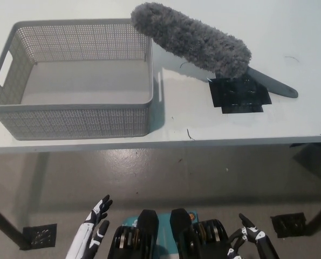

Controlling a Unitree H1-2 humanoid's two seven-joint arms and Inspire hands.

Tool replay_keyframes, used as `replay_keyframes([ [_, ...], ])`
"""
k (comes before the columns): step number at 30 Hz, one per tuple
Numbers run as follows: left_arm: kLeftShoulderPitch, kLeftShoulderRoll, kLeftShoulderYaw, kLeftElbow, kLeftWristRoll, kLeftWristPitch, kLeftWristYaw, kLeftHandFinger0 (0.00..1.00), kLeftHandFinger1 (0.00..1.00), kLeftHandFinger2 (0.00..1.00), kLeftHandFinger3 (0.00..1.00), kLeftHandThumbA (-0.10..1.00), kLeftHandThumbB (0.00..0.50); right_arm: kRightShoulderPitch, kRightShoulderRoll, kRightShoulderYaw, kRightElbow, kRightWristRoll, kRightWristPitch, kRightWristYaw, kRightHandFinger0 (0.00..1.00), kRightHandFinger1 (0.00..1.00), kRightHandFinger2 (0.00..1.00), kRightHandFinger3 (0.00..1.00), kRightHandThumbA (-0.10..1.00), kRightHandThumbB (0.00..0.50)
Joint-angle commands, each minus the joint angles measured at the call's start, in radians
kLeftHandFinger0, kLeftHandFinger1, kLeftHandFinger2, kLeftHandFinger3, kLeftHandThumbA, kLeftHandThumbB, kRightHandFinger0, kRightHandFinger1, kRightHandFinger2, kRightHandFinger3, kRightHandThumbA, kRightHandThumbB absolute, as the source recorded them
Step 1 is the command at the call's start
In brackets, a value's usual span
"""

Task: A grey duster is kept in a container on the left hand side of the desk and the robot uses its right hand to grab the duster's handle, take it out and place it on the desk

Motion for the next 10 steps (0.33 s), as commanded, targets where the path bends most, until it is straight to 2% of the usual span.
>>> replay_keyframes([
  [1,-0.018,0.000,0.002,-0.006,-0.012,-0.037,0.039,1.00,1.00,1.00,1.00,1.00,0.142,-0.034,0.002,-0.013,-0.042,0.010,-0.051,-0.029,1.00,1.00,1.00,1.00,1.00,0.277],
  [2,-0.005,-0.002,-0.002,-0.010,-0.008,-0.037,0.043,1.00,1.00,1.00,1.00,1.00,0.143,-0.024,-0.001,-0.011,-0.048,0.007,-0.051,-0.028,1.00,1.00,1.00,1.00,1.00,0.278],
  [5,-0.001,0.004,-0.018,-0.008,-0.009,-0.037,0.056,1.00,1.00,1.00,1.00,1.00,0.124,-0.028,0.001,-0.017,-0.054,0.007,-0.051,-0.025,1.00,1.00,1.00,1.00,1.00,0.233],
  [8,0.010,0.002,-0.015,-0.005,-0.025,-0.037,0.055,1.00,1.00,1.00,1.00,1.00,0.126,-0.025,0.005,-0.016,-0.041,0.007,-0.051,-0.028,1.00,1.00,1.00,1.00,1.00,0.268],
  [10,0.012,0.005,-0.018,-0.007,-0.019,-0.037,0.057,1.00,1.00,1.00,1.00,1.00,0.121,-0.025,0.003,-0.014,-0.034,0.006,-0.051,-0.033,1.00,1.00,1.00,1.00,1.00,0.271],
])
